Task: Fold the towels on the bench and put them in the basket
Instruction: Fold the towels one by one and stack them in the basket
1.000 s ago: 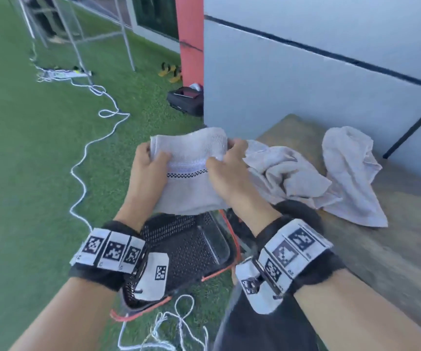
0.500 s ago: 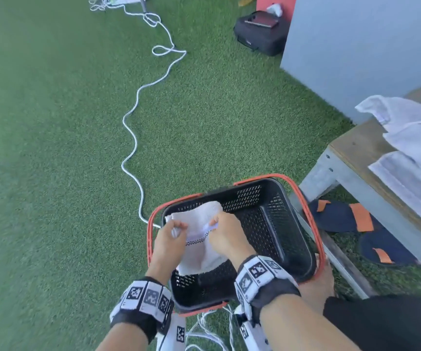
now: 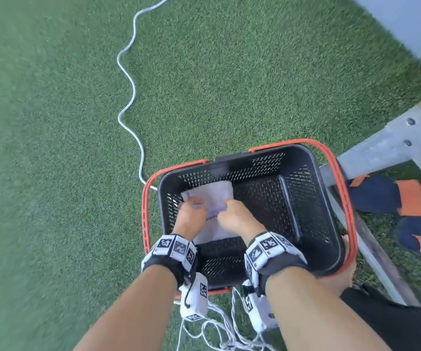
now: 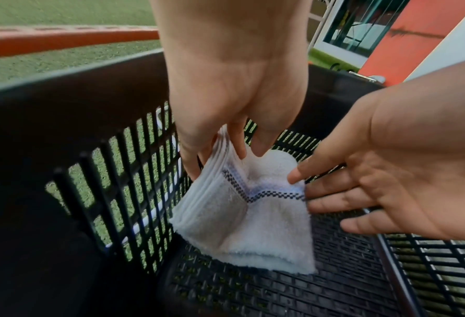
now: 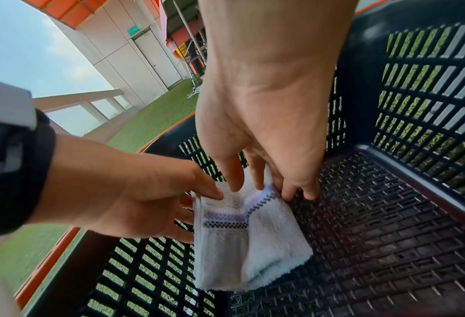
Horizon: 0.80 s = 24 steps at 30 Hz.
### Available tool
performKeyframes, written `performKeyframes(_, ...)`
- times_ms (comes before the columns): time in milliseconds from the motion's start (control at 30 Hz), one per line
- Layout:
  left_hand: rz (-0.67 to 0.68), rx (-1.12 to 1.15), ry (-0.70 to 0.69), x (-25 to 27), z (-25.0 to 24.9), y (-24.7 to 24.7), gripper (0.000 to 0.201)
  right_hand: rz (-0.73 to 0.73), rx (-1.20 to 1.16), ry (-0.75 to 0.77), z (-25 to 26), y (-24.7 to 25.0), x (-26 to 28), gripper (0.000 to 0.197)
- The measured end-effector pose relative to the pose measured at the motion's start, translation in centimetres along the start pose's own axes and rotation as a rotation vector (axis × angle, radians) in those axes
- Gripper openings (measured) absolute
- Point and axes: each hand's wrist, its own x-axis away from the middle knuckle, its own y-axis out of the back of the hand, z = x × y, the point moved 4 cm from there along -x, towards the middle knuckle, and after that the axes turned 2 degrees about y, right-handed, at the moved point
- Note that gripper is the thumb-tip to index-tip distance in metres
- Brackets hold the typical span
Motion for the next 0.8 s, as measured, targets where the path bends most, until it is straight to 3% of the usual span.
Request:
performKeyframes(200,0.010,-0.200,0.005,0.1,0.3,-1.8,0.057,0.038,-0.042,-0.038,-0.4,0.1,-0.2,0.057)
performKeyframes(367,-0.141,-0.176,-0.055,0.7,-0.3,-1.9,0.055,0.026,-0.070,-0.005,-0.1,0.8,0.3,0.059)
performKeyframes(567,0.062,-0.126,0.048,0.1,-0.9,-1.7,0.064,0.001,-0.095,0.043,0.3,2.3,1.9,0.059)
performKeyframes(667,0.023,-0.147,0.026,1.2,-2.6,-1.2,0.058,-0.052,-0.125,0.101,1.1,4.1,3.4,0.050)
performKeyframes(800,-0.052,-0.147,-0.173,4.0,-7.8,-0.3,0.044,-0.182,-0.157,0.217,3.7,7.5,7.1,0.025)
